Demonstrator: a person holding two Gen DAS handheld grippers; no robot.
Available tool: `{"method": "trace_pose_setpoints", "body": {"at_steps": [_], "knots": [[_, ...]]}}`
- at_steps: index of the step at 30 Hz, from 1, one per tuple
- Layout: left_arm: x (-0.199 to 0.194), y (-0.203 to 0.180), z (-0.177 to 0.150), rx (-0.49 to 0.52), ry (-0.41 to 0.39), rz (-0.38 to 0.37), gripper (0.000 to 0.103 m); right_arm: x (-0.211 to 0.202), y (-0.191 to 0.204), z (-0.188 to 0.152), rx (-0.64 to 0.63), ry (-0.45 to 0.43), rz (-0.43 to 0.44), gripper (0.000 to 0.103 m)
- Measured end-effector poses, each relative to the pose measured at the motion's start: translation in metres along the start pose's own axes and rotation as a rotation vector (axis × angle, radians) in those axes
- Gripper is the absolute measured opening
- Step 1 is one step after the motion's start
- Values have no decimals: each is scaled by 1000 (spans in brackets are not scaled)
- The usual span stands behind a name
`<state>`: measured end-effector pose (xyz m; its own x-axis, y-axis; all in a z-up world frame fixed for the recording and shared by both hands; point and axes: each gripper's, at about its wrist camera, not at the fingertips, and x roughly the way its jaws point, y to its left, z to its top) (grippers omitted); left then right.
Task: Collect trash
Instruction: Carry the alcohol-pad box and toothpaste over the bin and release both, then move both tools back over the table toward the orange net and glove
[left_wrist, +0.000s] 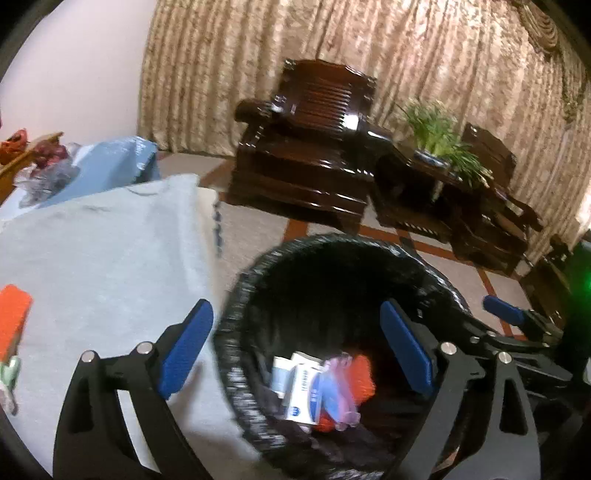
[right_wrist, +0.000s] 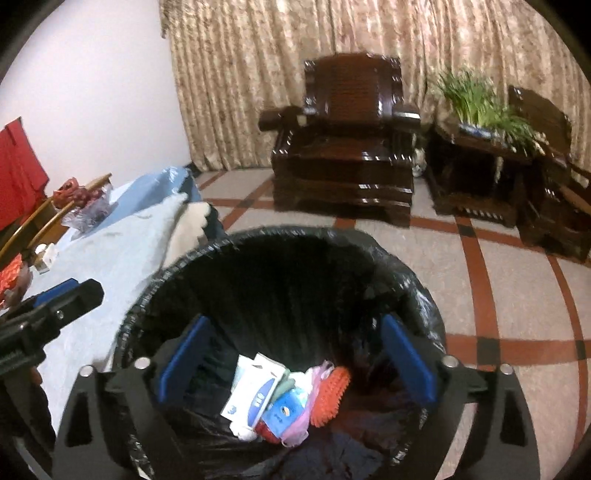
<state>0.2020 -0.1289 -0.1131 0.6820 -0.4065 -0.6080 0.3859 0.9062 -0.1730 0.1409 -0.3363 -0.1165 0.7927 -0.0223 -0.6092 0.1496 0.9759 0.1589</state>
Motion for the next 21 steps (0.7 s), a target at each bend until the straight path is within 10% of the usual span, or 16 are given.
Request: {"method": "trace_pose_setpoints", "body": {"at_steps": [21], "knots": [[-116, 137, -15, -117, -120, 332, 94, -5, 164, 8, -191, -57, 277, 97]]}}
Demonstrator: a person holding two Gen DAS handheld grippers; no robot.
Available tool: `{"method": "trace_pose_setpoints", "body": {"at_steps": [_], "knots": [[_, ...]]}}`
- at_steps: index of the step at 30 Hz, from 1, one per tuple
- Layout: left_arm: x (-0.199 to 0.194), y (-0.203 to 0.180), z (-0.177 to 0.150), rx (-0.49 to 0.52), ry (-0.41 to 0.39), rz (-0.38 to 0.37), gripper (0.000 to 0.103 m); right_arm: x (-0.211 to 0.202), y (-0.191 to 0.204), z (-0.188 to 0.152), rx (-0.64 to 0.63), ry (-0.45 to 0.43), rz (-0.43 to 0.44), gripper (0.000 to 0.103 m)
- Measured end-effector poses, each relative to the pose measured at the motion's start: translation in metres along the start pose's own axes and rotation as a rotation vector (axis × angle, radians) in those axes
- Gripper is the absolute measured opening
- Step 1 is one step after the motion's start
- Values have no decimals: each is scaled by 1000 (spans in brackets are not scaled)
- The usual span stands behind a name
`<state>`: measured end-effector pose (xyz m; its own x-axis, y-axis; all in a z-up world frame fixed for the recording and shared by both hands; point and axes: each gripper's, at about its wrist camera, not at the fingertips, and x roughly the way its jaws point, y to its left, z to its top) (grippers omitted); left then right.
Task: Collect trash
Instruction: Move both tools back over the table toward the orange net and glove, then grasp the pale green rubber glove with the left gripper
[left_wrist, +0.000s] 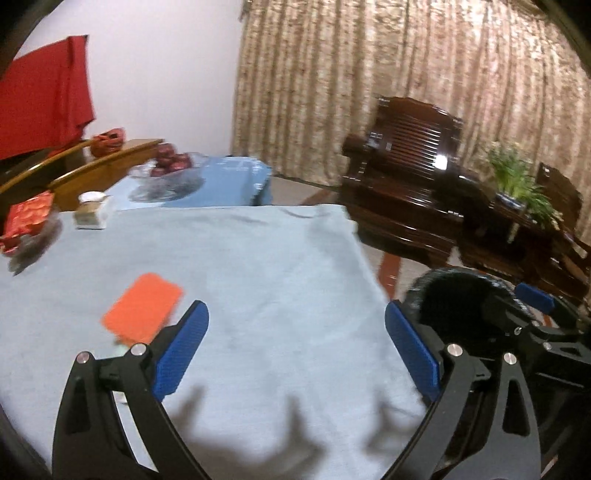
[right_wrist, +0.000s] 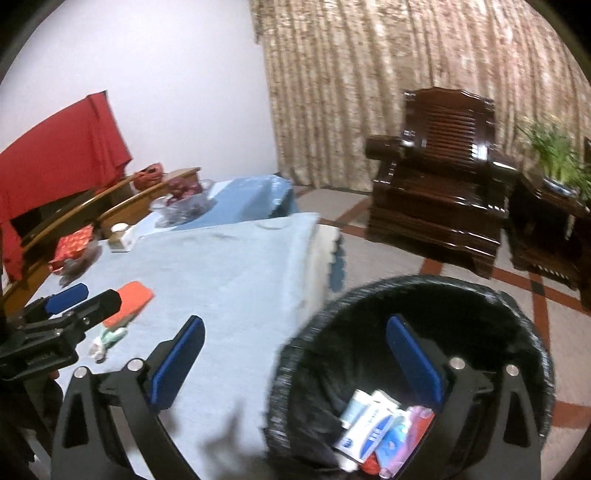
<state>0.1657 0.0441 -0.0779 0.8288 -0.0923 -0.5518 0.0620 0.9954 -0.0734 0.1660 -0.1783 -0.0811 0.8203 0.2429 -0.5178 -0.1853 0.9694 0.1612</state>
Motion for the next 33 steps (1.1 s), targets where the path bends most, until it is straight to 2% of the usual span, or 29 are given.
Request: {"method": "trace_pose_setpoints", "body": {"at_steps": [8, 15, 22, 31, 33], "knots": [[-15, 74, -12, -58, 4, 142, 94, 30, 52, -2, -22, 35, 90, 97], [-8, 135, -30, -121, 43, 250, 94, 62, 97, -10, -59, 53, 131, 97], [19, 162, -53, -165, 107, 270, 94, 94, 118, -22, -82, 91, 136, 97], [56, 175, -70, -194, 173, 267, 93, 126, 131, -30, -85, 130, 139, 97], [61, 176, -71, -195, 183, 263, 90, 128, 133, -32, -93, 135, 141, 97]]}}
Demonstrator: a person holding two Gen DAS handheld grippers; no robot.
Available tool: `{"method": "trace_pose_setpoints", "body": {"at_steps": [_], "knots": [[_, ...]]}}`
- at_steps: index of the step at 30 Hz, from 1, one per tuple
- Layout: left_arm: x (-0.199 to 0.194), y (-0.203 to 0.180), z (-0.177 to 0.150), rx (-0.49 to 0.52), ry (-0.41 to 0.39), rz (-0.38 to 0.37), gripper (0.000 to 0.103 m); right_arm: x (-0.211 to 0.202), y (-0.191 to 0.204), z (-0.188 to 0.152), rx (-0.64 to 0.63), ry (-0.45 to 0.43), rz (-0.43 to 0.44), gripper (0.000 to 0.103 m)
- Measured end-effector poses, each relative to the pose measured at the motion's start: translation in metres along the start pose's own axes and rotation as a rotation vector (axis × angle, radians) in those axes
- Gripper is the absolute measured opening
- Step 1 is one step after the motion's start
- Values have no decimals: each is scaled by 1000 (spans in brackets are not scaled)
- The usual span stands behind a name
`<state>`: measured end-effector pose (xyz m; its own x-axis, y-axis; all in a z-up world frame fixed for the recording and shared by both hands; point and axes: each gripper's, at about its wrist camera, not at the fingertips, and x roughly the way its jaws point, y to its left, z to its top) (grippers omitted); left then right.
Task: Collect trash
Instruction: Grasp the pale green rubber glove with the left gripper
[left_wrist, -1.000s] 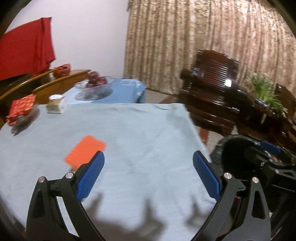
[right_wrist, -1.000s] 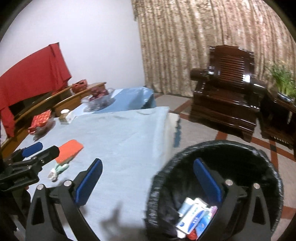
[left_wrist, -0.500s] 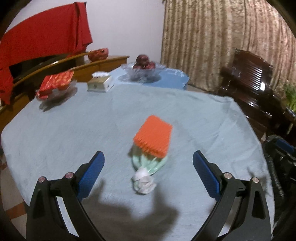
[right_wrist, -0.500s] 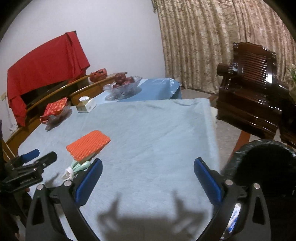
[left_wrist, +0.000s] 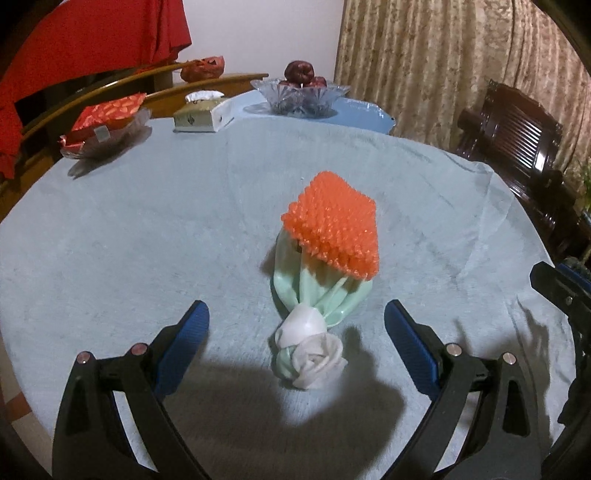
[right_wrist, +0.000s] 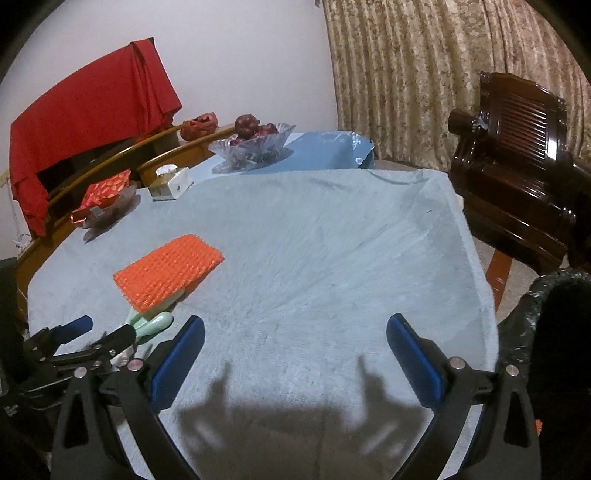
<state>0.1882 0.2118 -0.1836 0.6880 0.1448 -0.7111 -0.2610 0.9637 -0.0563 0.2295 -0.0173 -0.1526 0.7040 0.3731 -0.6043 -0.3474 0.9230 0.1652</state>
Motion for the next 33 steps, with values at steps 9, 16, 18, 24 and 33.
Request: {"method": "trace_pose_setpoints", "body": {"at_steps": [9, 16, 18, 24, 33], "knots": [[18, 7, -2, -32, 80, -97, 38, 17, 18, 13, -35, 6, 39, 97], [9, 14, -5, -38, 59, -111, 31, 35, 40, 22, -45, 29, 94, 97], [6, 17, -7, -30, 61, -114, 31, 42, 49, 24, -59, 35, 108, 97], [2, 33, -9, -26, 64, -107, 31, 67, 77, 27, -79, 63, 141, 96], [6, 41, -3, -31, 56, -121, 31, 87, 96, 28, -107, 97, 156, 92]]}}
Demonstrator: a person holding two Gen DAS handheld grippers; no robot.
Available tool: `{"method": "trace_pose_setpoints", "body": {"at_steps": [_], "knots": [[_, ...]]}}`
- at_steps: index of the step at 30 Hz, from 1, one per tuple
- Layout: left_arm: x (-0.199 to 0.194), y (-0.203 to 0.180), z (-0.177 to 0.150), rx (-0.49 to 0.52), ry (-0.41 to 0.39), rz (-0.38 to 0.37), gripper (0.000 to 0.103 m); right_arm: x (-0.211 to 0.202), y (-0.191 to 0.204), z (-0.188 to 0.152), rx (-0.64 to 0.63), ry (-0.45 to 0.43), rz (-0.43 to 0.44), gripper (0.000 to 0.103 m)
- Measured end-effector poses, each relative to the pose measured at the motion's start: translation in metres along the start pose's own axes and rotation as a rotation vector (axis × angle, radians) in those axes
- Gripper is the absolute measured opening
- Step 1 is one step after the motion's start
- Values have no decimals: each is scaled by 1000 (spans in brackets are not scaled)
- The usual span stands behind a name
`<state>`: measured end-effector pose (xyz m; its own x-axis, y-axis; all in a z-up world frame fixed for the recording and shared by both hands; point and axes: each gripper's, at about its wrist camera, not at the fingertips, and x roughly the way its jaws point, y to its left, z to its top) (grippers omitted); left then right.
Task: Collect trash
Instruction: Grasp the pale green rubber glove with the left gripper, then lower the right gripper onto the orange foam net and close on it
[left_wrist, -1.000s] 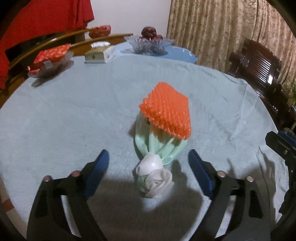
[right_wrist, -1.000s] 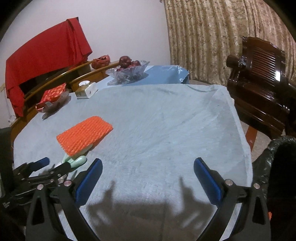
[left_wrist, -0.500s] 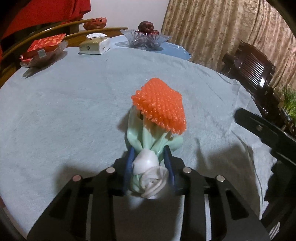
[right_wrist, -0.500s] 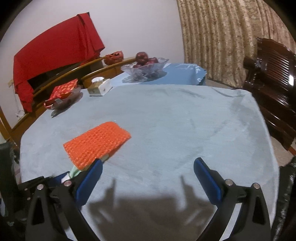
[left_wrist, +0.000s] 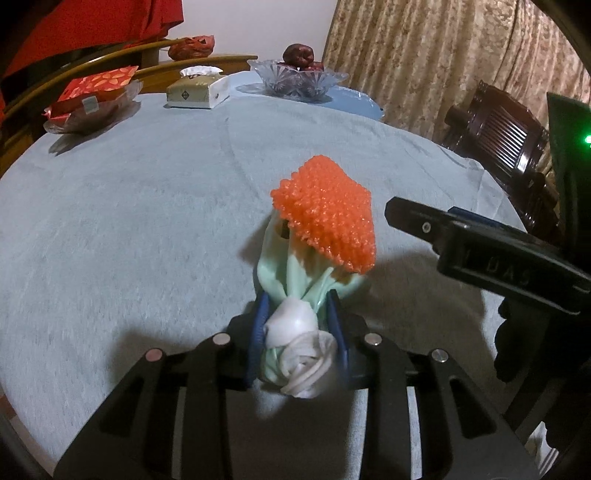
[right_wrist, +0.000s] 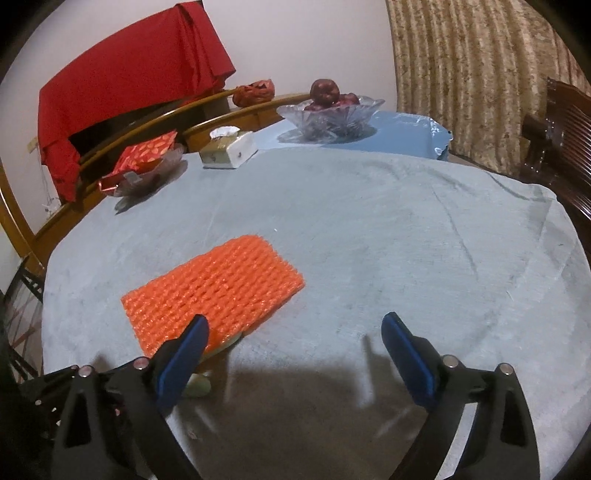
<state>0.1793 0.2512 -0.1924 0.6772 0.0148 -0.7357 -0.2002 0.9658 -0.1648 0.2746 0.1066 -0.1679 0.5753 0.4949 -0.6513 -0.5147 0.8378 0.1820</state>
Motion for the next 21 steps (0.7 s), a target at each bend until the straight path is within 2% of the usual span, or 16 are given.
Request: {"method": "trace_pose_setpoints", "body": {"at_steps": [4, 8, 14, 17, 21], "knots": [[-1, 1, 1, 16, -9, -11, 31, -2, -3, 0, -2, 0, -9, 92], [-13, -3, 6, 65, -58, -40, 30, -9, -13, 0, 9, -11, -36, 92], [-16, -26, 15, 113, -84, -159, 30, -30, -40, -3, 31, -32, -96, 92], [-12, -39, 15, 124, -84, -184, 30, -45, -62, -9, 56, -30, -132, 92], [-13, -69, 12, 201, -93, -247, 29, -62, -82, -17, 74, -32, -164, 92]]}}
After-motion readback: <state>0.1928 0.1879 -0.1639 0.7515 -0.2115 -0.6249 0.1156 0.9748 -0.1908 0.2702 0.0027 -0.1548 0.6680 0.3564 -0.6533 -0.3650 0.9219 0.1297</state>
